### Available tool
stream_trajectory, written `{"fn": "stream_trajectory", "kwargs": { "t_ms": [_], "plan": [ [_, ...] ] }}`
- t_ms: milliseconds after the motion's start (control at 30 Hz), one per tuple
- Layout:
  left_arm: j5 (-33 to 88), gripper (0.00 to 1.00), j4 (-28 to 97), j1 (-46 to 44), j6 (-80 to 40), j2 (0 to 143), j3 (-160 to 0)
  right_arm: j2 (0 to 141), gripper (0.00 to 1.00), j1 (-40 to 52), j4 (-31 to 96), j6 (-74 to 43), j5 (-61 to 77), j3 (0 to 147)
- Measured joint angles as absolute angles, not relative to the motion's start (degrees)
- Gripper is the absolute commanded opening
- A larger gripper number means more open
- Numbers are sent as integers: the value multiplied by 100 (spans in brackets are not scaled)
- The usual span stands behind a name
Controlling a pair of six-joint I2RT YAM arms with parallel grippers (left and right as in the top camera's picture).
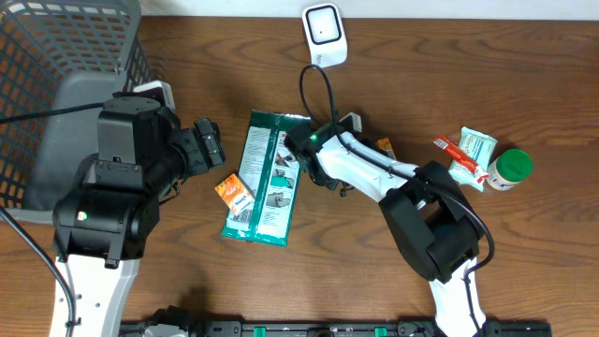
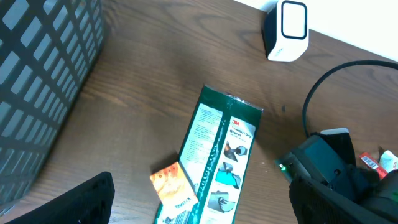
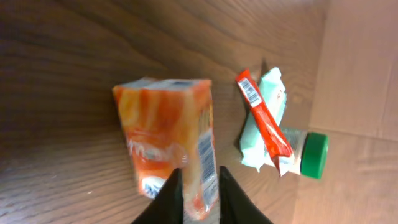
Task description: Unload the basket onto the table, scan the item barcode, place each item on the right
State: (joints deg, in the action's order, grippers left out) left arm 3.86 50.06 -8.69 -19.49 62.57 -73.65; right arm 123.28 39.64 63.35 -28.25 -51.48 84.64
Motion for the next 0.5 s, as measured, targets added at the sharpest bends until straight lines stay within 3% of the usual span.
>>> {"fn": "stream_trajectory", "kwargs": {
  "t_ms": [100, 233, 500],
  "plan": [
    [386, 90, 5006, -869, -1949, 6257, -7365, 12328, 26, 3966, 6285, -2821, -4967, 8462],
    [386, 90, 5006, -869, -1949, 6257, -7365, 12328, 47, 3966, 6252, -2805, -4742, 8462],
    [388, 90, 5006, -869, -1949, 6257, -7365, 12328, 48, 3944, 6541, -2646, -4438, 8796]
  ]
}}
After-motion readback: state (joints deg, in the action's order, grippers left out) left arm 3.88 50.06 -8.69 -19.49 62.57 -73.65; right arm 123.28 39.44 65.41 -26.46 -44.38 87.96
